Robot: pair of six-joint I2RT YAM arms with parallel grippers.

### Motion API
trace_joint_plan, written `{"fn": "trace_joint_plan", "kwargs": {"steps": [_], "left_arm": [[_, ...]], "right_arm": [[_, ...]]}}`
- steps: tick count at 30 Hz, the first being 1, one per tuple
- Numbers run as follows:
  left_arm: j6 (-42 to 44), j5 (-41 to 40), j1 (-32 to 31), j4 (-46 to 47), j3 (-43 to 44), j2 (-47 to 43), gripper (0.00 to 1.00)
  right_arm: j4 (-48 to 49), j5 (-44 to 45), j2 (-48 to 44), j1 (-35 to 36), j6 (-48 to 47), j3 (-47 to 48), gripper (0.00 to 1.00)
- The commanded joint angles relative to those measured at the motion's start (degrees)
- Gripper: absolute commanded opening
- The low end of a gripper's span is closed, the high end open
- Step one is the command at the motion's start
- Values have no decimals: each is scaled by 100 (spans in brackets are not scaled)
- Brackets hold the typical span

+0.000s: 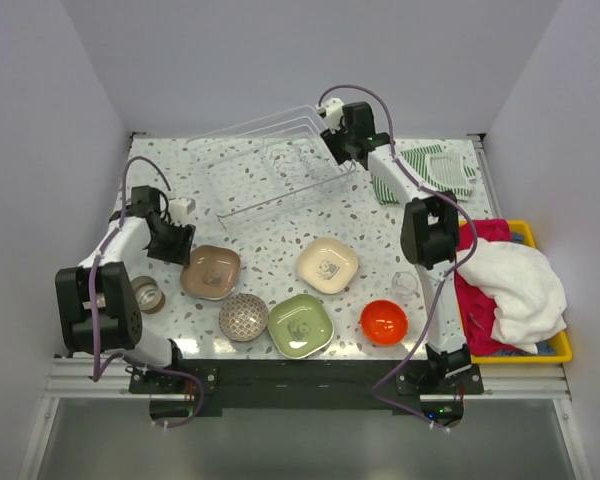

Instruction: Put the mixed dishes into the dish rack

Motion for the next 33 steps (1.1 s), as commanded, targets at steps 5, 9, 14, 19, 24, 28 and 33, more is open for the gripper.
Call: {"fn": "trace_joint_plan", "kwargs": {"steps": [5, 9, 14, 19, 24, 28, 33], "left_arm": [[-271, 476, 19, 130, 1217, -274, 60], [-350, 485, 19, 217, 1447, -169, 60], [-394, 468, 27, 455, 1535, 16, 60], [-491, 599, 19, 674, 1447, 87, 60], [-517, 608, 19, 771, 1298, 148, 60], [-517, 643, 27, 806, 1219, 157, 60], [-543, 652, 19, 824, 1183, 157, 60]], "right_arm": [[-180, -229, 64, -32, 36, 223, 44], [-216, -343, -6, -32, 10, 205, 24], [-154, -502, -322, -24, -78, 117, 0], [-40, -572, -735, -15, -87, 56, 0], [-48, -695, -1078, -15, -113, -269, 0], [-101, -968, -1420, -15, -393, -839, 0], [-215, -916, -1509, -32, -543, -1139, 0]]}}
